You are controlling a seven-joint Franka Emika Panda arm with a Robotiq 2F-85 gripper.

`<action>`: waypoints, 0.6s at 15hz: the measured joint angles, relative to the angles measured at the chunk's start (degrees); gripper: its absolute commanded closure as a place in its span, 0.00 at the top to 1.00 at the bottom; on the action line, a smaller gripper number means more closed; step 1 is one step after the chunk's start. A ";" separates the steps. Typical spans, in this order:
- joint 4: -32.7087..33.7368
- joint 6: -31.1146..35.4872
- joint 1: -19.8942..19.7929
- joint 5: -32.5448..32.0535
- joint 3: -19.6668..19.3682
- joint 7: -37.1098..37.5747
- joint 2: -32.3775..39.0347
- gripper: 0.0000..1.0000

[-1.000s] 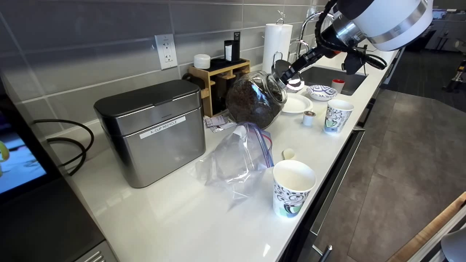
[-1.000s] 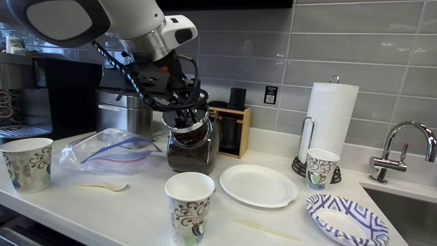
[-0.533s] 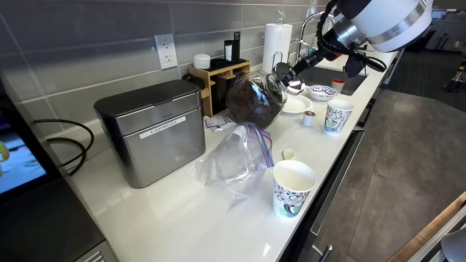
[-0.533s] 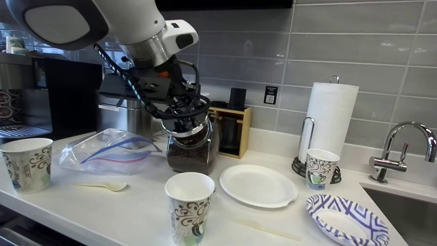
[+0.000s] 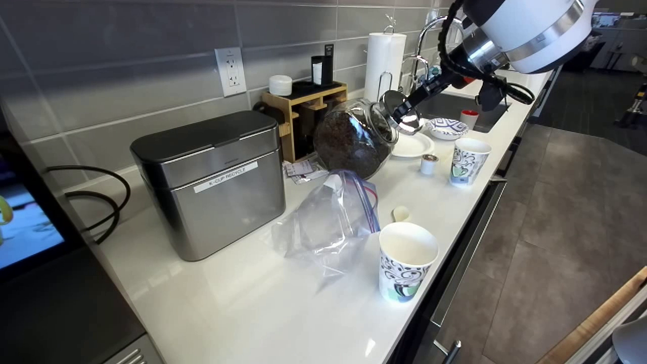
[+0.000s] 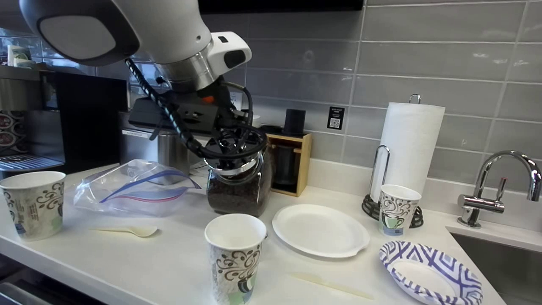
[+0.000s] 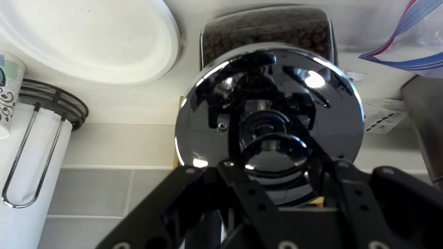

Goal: Put the lid on the jar

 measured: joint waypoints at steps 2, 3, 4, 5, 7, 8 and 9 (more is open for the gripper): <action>0.92 0.00 1.38 1.62 -1.35 -1.48 0.40 0.21; 1.44 0.00 2.03 2.43 -1.95 -2.22 0.68 0.21; 1.93 0.00 2.68 3.22 -2.53 -2.97 1.01 0.21; 2.35 0.00 3.29 3.92 -3.05 -3.67 1.38 0.21; 3.13 0.00 4.39 5.34 -3.93 -5.07 2.20 0.21; 3.43 0.00 4.80 5.95 -4.26 -5.71 2.66 0.21; 3.66 0.00 5.20 6.47 -4.57 -6.30 3.14 0.21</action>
